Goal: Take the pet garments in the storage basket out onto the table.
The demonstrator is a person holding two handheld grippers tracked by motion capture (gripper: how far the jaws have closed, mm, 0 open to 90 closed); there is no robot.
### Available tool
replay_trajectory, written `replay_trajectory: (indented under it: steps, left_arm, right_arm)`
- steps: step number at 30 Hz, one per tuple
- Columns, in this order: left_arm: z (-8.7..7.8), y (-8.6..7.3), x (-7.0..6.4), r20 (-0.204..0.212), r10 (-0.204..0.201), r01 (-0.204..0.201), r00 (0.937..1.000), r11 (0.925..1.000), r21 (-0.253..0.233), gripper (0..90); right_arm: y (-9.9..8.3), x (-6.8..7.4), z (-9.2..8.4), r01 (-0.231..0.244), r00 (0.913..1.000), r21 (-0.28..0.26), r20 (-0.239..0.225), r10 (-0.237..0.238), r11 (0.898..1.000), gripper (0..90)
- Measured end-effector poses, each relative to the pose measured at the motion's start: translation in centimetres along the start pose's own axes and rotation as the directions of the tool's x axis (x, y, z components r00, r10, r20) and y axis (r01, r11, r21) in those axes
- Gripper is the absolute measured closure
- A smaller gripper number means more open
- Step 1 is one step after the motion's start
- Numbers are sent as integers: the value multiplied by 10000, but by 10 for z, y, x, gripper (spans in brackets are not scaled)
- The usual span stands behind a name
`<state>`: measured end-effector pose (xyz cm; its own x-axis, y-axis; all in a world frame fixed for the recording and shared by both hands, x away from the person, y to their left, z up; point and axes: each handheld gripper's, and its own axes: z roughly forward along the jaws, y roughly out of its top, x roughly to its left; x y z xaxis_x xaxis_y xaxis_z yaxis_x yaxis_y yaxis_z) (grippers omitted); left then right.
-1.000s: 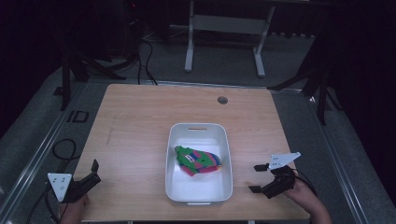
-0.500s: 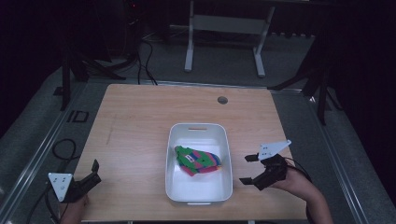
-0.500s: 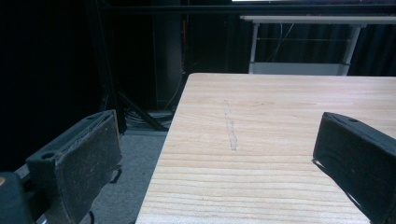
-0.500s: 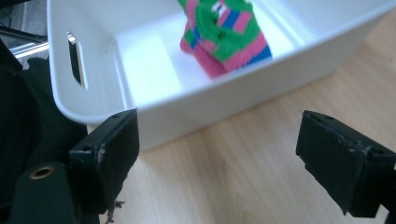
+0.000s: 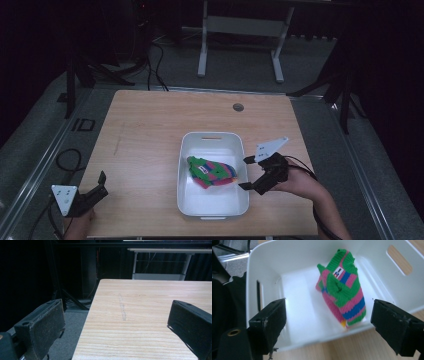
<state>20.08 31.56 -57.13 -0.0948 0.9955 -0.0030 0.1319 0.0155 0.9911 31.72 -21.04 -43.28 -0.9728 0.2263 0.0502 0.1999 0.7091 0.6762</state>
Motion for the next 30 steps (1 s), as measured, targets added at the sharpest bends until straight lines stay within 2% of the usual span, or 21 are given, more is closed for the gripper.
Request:
replay_trajectory:
  steps: [8, 15, 22, 30]
  left_arm:
    - [0, 0, 0, 26, 84, -84, 10000, 10000, -11, 14]
    - [0, 0, 0, 35, 69, -69, 10000, 10000, 5, 14]
    - [0, 0, -1, 73, 125, -125, 9999, 9999, 25, 14]
    - [0, 0, -1, 84, 176, -175, 9998, 9998, -32, 14]
  right_arm:
    - [25, 3, 33, 501, 9981, 723, -385, -474, 9961, 129]
    - [40, 3, 57, 629, 9972, 1111, -480, -579, 9918, 127]
    - [52, 2, 83, 1007, 9931, 1755, -771, -883, 9793, 130]
    - [64, -3, 110, 1181, 9901, 2309, -1021, -967, 9658, 135]
